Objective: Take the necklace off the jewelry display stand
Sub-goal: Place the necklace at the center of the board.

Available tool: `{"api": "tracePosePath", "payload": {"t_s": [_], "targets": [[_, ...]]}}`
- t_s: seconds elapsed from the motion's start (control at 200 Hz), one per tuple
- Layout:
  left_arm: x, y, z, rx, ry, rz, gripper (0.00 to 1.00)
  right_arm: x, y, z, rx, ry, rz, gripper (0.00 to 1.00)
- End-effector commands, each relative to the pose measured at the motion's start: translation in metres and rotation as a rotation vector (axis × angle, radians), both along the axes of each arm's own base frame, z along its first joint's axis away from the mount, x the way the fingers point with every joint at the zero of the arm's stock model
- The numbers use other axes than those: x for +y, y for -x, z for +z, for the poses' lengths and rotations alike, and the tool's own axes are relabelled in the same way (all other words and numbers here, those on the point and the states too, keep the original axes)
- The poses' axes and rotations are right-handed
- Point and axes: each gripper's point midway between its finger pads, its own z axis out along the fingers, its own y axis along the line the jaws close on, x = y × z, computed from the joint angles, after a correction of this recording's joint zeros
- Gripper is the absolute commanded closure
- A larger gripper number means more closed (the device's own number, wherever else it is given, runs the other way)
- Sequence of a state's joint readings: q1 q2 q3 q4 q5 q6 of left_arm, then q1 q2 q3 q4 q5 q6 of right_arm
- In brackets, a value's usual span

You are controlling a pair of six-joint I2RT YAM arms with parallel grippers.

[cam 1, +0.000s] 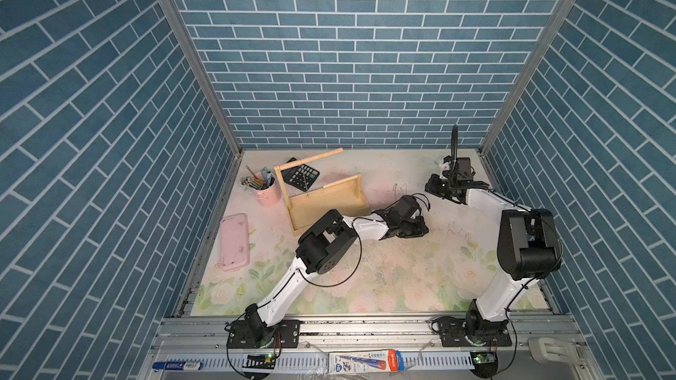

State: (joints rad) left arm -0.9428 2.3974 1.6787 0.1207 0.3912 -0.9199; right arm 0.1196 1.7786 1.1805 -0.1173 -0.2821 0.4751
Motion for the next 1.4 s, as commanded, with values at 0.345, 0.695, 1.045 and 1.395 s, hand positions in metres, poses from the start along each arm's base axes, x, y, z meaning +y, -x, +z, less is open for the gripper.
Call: {"api": "tracePosePath", "payload": {"t_s": [0.345, 0.695, 1.045, 1.395], "targets": [[0.018, 0.003, -0.011, 0.052, -0.093, 0.007, 0.74, 0.001, 0.000, 0.002, -0.005, -0.023, -0.005, 1.00], [0.028, 0.003, -0.012, 0.067, -0.135, 0.007, 0.70, 0.002, 0.000, 0.001, 0.000, -0.025, -0.002, 1.00], [0.026, 0.007, -0.016, 0.095, -0.150, -0.024, 0.66, 0.003, 0.000, 0.002, -0.001, -0.031, 0.001, 1.00], [0.023, 0.013, -0.018, 0.122, -0.152, -0.071, 0.61, 0.002, -0.002, 0.002, 0.001, -0.024, -0.001, 1.00]]}}
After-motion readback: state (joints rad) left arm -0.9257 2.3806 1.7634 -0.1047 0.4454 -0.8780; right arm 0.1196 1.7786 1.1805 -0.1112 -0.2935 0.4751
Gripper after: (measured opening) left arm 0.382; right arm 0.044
